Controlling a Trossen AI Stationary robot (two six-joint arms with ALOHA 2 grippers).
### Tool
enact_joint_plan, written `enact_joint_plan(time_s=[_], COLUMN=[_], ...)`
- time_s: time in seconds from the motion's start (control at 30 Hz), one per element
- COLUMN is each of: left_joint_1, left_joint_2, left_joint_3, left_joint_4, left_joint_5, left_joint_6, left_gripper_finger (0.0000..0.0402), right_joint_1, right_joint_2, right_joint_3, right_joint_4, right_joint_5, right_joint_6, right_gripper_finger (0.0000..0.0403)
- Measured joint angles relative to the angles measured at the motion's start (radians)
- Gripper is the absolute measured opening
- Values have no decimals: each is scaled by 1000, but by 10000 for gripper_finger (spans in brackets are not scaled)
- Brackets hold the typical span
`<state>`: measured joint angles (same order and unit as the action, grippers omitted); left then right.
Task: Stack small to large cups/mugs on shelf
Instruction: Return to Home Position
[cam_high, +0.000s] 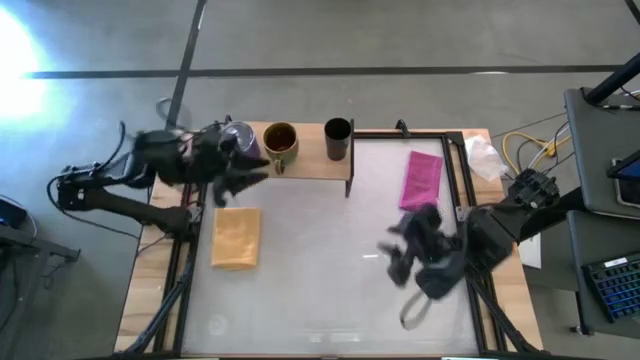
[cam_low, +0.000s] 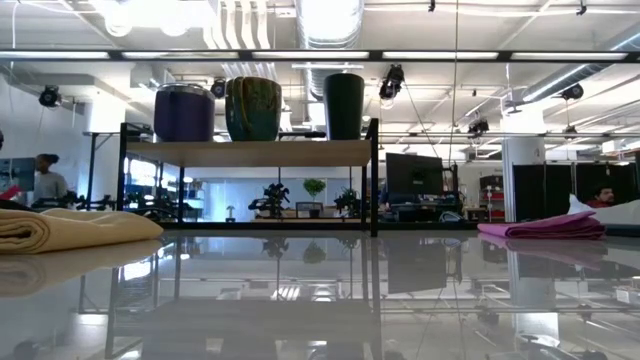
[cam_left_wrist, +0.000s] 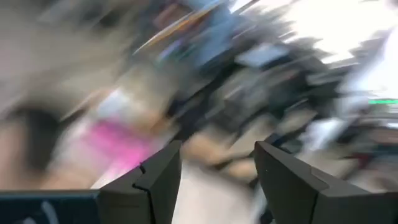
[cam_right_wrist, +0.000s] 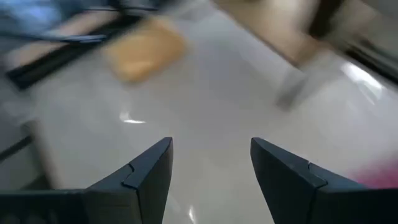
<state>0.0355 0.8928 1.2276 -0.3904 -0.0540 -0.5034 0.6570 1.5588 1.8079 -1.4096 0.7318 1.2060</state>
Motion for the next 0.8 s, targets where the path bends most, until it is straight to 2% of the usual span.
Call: enact_joint_plan(time_s=[0.07,0.13,0.23,0.3,0.37,0.47,0.6,0.8], left_joint_1=[-99,-186,-309,-374,-411,-405,-369,-356], left_joint_2=[8,21,58,91,124,104,-46,-314], left_joint_3=[-22,-55,-117,-178,-248,-333,-443,-652], left_joint_4=[222,369,448,503,601,703,715,655], left_joint_5=[-8,-35,-86,-172,-224,-233,-237,-236], left_joint_6=[88,172,244,225,241,274,277,276], left_gripper_finger=[187,187,187,187,187,187,187,187], right_joint_1=[21,38,41,21,-12,-63,-110,-115], right_joint_2=[1,-5,-25,-42,-76,-178,-393,-714], right_joint_3=[0,-2,-48,-96,-160,-291,-504,-831], right_joint_4=[166,380,695,818,864,874,902,1177], right_joint_5=[4,-42,-149,-224,-292,-346,-343,-338], right_joint_6=[-198,-405,-685,-781,-804,-790,-725,-806], right_gripper_finger=[210,210,210,210,210,210,210,210])
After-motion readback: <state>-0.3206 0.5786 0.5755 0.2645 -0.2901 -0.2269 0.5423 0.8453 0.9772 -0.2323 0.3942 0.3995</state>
